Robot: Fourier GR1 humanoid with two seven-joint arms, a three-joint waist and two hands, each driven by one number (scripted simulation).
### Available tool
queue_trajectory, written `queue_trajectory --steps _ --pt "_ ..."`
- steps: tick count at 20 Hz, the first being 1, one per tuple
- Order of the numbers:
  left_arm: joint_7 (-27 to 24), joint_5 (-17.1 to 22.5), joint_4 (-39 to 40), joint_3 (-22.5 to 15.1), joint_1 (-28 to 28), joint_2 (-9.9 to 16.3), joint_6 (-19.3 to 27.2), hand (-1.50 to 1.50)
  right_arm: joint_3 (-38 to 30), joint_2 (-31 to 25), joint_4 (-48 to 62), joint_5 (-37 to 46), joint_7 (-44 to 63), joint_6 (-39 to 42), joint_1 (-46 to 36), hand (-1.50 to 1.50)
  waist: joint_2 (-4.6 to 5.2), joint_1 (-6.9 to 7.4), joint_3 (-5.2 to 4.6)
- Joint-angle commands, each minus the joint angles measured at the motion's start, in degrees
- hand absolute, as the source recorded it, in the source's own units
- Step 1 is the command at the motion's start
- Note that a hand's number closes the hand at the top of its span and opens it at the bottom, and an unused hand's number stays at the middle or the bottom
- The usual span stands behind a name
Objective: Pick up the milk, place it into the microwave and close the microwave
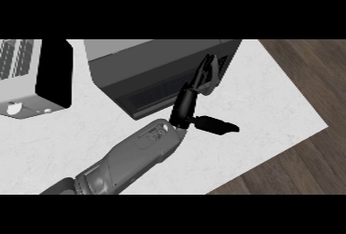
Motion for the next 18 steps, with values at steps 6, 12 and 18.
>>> queue_trajectory --steps 6,12,18 --pt "-0.76 3.51 2.74 0.84 -3.34 -0.40 0.02 -1.50 -0.28 -1.42 0.90 -2.41 1.82 0.09 -1.31 -1.50 0.51 -0.59 0.07" --pt "-1.84 4.85 3.30 -0.16 -4.10 -0.40 -0.09 -1.50 -0.41 -2.71 0.99 -3.94 2.93 0.69 -2.02 -1.50 0.26 -0.96 0.12" --pt "-3.08 6.23 4.38 -0.50 -4.19 -0.40 -0.01 -1.50 0.37 -3.13 0.46 -5.28 3.84 1.36 -2.23 -1.50 0.30 -1.20 0.09"
